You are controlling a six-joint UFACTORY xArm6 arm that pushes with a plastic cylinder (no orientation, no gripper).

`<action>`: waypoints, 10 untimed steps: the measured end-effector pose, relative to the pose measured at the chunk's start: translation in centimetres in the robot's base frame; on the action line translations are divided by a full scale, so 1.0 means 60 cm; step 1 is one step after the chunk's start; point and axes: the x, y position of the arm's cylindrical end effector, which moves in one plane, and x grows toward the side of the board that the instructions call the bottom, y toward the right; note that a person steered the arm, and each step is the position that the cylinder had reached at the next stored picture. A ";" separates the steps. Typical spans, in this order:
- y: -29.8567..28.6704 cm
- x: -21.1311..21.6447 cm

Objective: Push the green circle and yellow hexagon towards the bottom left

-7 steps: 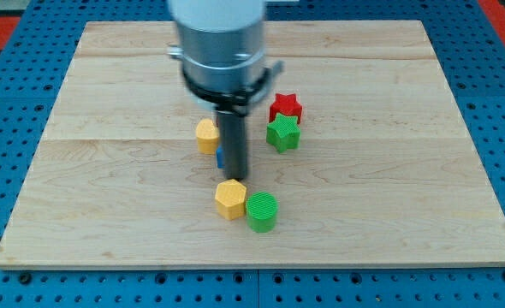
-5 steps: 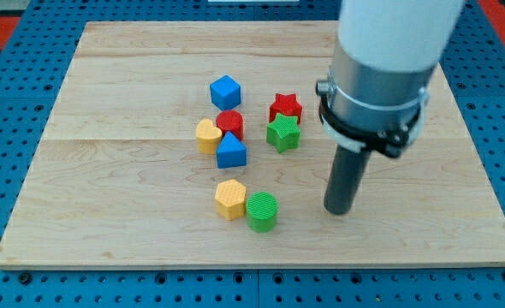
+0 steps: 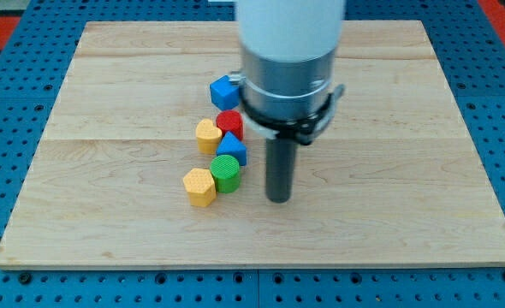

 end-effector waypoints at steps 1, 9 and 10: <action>-0.034 -0.053; -0.230 0.020; -0.148 0.021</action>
